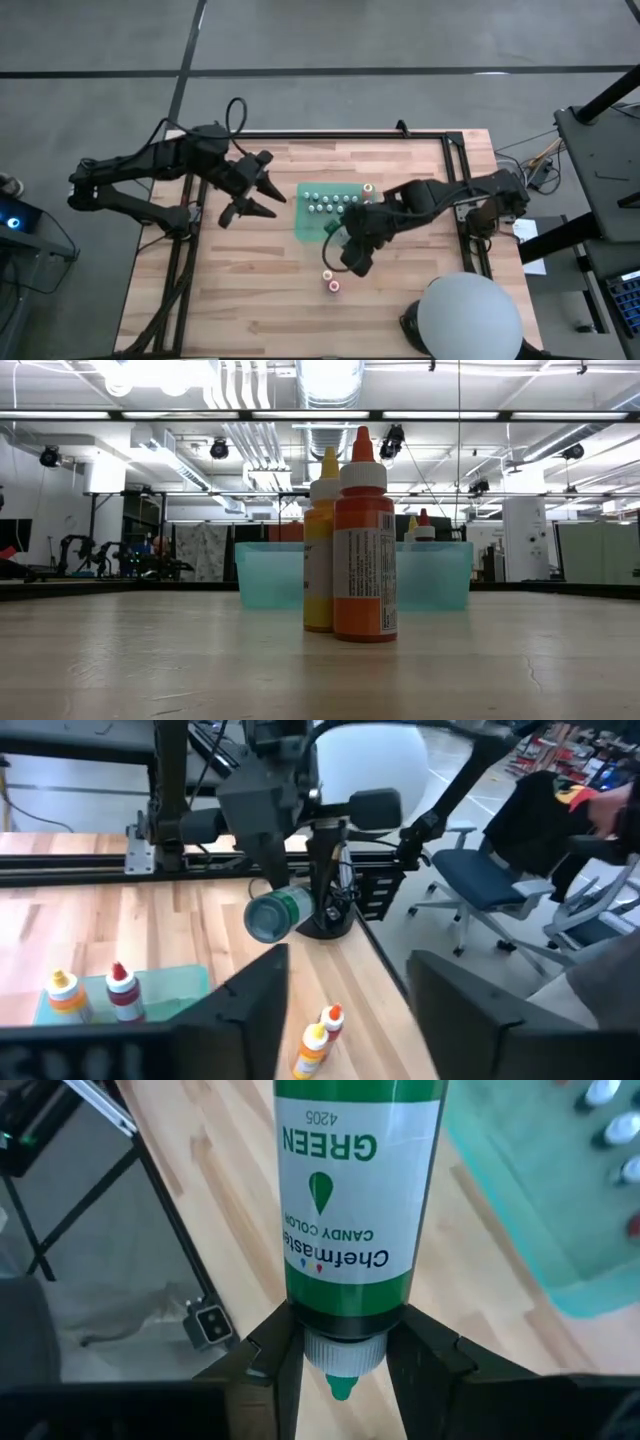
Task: Pick & Place food coloring
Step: Put the big green food coloring bottle into the green container
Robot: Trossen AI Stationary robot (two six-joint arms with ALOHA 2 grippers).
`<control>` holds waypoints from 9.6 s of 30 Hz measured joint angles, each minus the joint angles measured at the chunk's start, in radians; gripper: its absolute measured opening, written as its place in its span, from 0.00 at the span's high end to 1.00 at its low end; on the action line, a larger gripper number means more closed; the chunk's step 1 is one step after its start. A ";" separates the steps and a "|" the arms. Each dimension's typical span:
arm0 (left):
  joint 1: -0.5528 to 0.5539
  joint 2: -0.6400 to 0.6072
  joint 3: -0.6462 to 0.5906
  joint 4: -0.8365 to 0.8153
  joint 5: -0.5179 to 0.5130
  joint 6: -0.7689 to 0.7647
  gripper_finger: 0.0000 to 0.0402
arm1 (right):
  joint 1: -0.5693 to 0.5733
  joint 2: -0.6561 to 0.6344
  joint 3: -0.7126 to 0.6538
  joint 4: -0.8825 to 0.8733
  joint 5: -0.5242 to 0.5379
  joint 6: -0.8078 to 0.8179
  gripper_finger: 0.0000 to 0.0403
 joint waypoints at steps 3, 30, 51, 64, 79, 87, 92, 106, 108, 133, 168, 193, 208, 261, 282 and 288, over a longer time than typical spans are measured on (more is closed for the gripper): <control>0.000 0.027 0.016 -0.004 -0.021 0.011 0.48 | -0.017 0.000 0.024 0.000 0.008 -0.037 0.73; 0.000 0.341 0.322 -0.140 -0.106 0.070 0.40 | -0.088 0.001 0.139 0.000 -0.008 -0.227 0.73; -0.002 0.392 0.350 -0.131 -0.017 0.063 0.40 | -0.114 0.004 0.138 0.000 -0.014 -0.267 0.73; -0.002 0.396 0.350 -0.123 -0.020 0.046 0.51 | -0.124 0.005 0.137 0.002 -0.016 -0.275 0.73; -0.002 0.405 0.349 -0.122 -0.014 0.032 0.68 | -0.124 0.005 0.136 0.007 -0.015 -0.277 0.73; -0.002 0.405 0.349 -0.121 -0.013 0.032 0.67 | -0.124 0.005 0.136 0.010 -0.014 -0.277 0.72; -0.002 0.404 0.349 -0.122 -0.010 0.033 0.67 | -0.124 0.003 0.136 0.016 -0.014 -0.276 0.63; 0.011 0.402 0.352 -0.141 -0.007 0.048 0.67 | -0.125 -0.045 0.174 0.029 -0.015 -0.267 0.45; 0.022 0.397 0.352 -0.140 -0.008 0.048 0.67 | -0.125 -0.054 0.200 0.029 -0.016 -0.267 0.45; 0.196 0.374 0.587 0.036 -0.013 -0.124 0.67 | -0.106 -0.086 0.453 0.041 0.598 -0.759 0.46; 0.276 0.376 0.588 0.242 -0.004 -0.362 0.67 | -0.107 -0.083 0.451 0.274 0.750 -1.273 0.46; 0.275 0.392 0.587 0.253 0.029 -0.371 0.66 | -0.110 -0.083 0.429 0.293 0.750 -1.270 0.74; 0.274 0.390 0.586 0.236 0.071 -0.311 0.40 | -0.110 -0.082 0.428 0.237 0.746 -1.223 0.74; 0.327 0.147 0.585 -0.254 0.004 0.120 0.39 | -0.287 0.115 0.417 -0.369 -0.094 -0.550 0.74; 0.327 0.148 0.585 -0.275 -0.005 0.123 0.39 | -0.298 0.214 0.199 -0.370 -0.121 -0.608 0.74; 0.327 0.148 0.585 -0.280 -0.007 0.122 0.39 | -0.318 0.259 0.168 -0.370 -0.120 -0.629 0.74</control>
